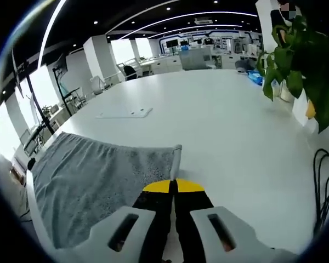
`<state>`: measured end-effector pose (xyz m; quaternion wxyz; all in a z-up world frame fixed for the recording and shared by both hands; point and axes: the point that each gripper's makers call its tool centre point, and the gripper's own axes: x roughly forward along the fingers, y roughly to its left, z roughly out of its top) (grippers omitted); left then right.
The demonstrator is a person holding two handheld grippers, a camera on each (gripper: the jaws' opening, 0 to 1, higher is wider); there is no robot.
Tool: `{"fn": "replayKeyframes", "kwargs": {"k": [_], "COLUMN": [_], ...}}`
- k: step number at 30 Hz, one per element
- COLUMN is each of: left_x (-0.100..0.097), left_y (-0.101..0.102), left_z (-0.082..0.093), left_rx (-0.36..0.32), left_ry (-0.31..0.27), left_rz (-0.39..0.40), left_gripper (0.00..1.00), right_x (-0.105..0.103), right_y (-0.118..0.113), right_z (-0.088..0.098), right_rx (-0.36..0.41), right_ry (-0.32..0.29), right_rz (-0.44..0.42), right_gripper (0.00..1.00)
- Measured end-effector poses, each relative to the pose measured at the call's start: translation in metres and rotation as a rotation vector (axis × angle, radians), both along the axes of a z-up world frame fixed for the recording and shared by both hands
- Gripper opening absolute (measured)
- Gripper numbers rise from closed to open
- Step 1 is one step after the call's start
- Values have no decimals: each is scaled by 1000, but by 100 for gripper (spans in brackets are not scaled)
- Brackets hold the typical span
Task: Fold the towel on the table until its edges align and the towel forms a compact rectangular stack.
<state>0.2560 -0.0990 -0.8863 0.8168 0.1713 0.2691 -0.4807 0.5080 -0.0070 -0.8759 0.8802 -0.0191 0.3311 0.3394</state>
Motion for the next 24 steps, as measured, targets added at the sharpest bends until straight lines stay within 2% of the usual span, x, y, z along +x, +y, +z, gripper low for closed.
{"fn": "replayKeyframes", "kwargs": {"k": [15,24], "left_x": [1,0], "left_y": [-9,-2], "left_z": [61,89], "left_rx": [-117,-180], "left_ry": [-85,-103], "left_rz": [5,40], "left_gripper": [4,4], "right_x": [0,-2], "right_y": [-5,-1], "right_z": [39,66], "right_rx": [60,115], "right_ry": [-21,-41], "right_rz": [-52,-65], "right_gripper": [0,0]}}
